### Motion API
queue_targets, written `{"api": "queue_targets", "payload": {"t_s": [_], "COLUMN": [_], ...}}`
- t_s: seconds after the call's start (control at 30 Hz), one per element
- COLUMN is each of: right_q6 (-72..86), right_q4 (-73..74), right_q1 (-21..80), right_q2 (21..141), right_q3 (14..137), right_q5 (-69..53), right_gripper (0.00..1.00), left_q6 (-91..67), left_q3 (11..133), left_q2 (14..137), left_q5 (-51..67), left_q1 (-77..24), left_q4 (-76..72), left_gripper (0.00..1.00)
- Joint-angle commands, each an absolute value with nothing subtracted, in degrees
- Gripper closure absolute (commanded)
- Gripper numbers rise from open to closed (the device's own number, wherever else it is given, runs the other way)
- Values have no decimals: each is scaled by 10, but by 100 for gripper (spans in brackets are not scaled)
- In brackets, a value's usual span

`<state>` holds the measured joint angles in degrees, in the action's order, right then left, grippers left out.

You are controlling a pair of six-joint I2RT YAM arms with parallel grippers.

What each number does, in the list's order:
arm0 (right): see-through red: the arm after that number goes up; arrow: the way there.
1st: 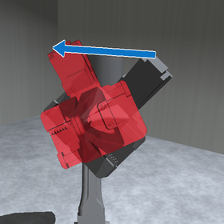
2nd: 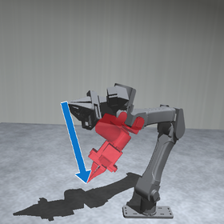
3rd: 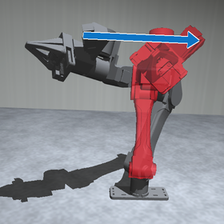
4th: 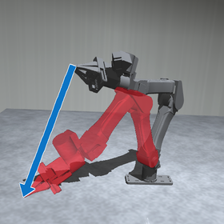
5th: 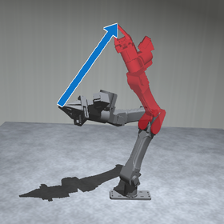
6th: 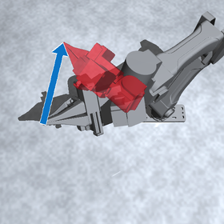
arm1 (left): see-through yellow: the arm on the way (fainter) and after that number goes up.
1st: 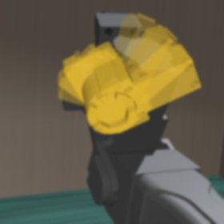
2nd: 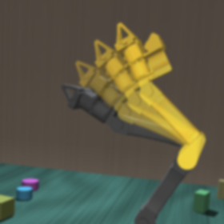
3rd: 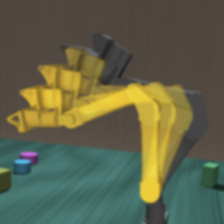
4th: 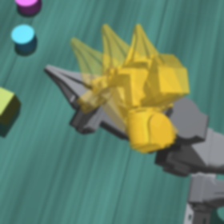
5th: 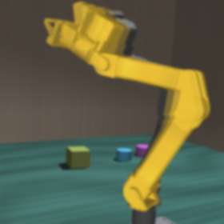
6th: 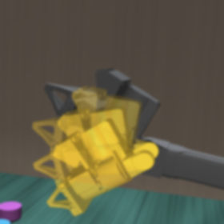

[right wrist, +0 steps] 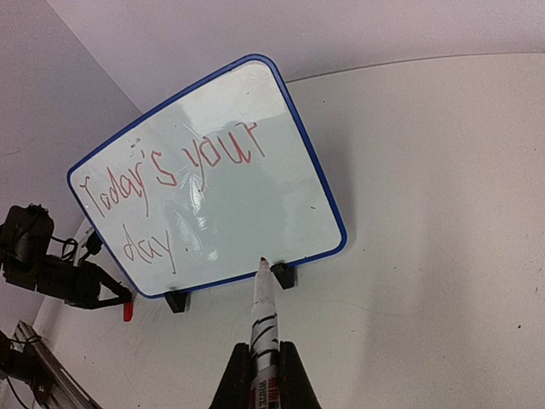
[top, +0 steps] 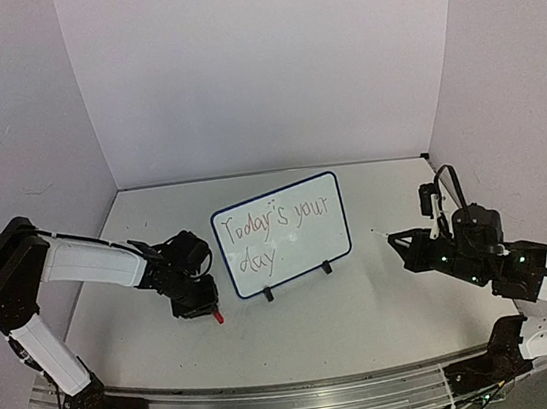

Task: Write a sentence on the whiteboard
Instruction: Move the pen cap to the center of the board.

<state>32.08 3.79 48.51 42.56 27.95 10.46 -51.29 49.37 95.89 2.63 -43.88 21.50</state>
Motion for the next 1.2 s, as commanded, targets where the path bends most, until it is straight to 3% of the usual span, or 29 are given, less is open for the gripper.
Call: {"api": "queue_targets", "payload": {"t_s": [0.0, 0.63, 1.17], "right_q6": [333, 348, 355], "right_q4": [24, 23, 23], "right_q1": [484, 484, 484], "right_q2": [416, 399, 393], "right_q3": [270, 250, 244], "right_q5": [111, 104, 101], "right_gripper": [100, 100, 100], "left_q6": [-534, -573, -599], "left_q3": [463, 407, 399], "left_q2": [922, 822, 803], "left_q5": [5, 21, 46], "left_q1": [-448, -512, -518], "left_q4": [278, 335, 308], "left_gripper": [83, 77, 59]}}
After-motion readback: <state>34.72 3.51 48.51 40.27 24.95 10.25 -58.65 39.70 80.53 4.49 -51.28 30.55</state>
